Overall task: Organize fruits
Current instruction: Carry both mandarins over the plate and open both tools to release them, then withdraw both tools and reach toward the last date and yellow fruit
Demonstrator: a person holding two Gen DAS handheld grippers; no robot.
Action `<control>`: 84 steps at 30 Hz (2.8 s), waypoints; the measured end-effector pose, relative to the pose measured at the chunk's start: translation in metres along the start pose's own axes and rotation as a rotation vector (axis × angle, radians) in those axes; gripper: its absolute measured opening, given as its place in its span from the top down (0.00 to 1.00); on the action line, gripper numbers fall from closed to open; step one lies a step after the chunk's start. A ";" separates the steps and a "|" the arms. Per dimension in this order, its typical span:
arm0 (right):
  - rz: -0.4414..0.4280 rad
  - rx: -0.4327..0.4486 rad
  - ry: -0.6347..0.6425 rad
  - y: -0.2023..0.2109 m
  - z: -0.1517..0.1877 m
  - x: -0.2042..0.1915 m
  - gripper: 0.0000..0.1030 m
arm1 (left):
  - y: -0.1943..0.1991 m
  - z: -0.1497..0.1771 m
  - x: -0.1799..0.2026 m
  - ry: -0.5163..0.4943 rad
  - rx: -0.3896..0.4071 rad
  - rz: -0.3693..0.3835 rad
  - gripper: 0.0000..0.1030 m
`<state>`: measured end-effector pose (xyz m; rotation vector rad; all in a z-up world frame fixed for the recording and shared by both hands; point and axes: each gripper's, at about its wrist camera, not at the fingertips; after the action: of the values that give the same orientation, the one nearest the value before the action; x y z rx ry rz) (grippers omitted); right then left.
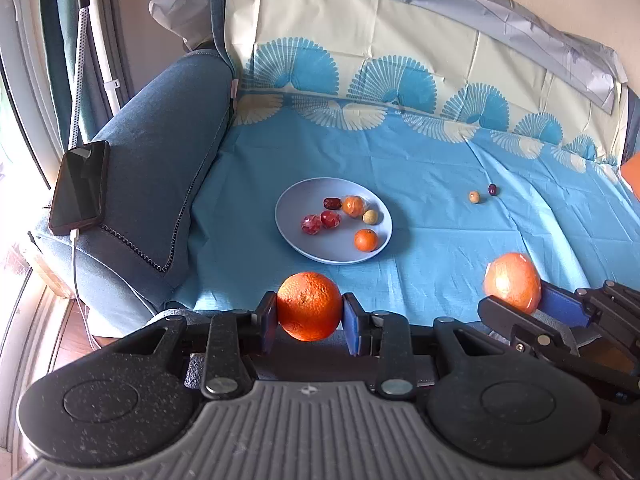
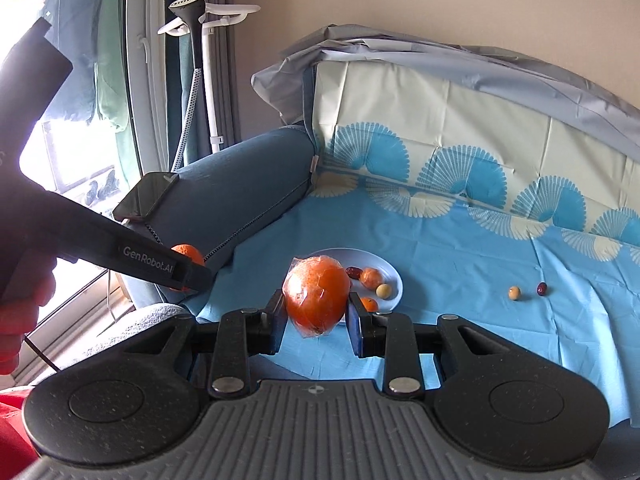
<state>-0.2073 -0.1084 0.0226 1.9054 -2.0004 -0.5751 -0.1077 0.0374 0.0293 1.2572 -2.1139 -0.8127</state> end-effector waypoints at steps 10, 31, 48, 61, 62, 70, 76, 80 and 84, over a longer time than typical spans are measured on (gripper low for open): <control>0.002 -0.012 0.003 -0.004 -0.001 0.005 0.68 | -0.003 0.001 -0.002 0.005 -0.006 0.007 0.64; -0.009 -0.112 -0.038 -0.074 -0.011 0.013 0.68 | -0.066 -0.042 -0.030 0.038 -0.071 -0.030 0.64; 0.011 -0.216 -0.080 -0.214 -0.022 0.020 0.68 | -0.190 -0.108 -0.053 0.024 -0.131 -0.025 0.64; 0.047 -0.301 -0.057 -0.314 -0.007 0.035 0.68 | -0.297 -0.123 -0.060 -0.001 -0.221 -0.034 0.64; 0.045 -0.307 -0.054 -0.319 -0.006 0.035 0.68 | -0.302 -0.124 -0.059 -0.006 -0.223 -0.035 0.64; -0.006 -0.355 -0.101 -0.336 -0.007 0.038 0.36 | -0.309 -0.131 -0.053 -0.085 -0.189 -0.068 0.00; 0.028 -0.347 -0.097 -0.305 -0.014 0.039 0.10 | -0.284 -0.126 -0.048 -0.127 -0.232 -0.079 0.00; 0.026 -0.402 -0.102 -0.273 -0.013 0.033 0.05 | -0.242 -0.109 -0.051 -0.045 -0.259 -0.082 0.00; 0.027 -0.443 -0.117 -0.236 -0.008 0.026 0.04 | -0.195 -0.082 -0.049 -0.025 -0.256 -0.104 0.00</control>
<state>0.0001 -0.1422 -0.0879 1.6034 -1.7721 -1.0442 0.0821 -0.0115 -0.0650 1.2322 -1.9036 -1.1105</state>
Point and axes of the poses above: each gripper's, at about its wrist camera, not at the fingertips, and y roughly against the way its jaws point, x to its right, z to its underside, and after that the axes turned 10 degrees about z, right-handed
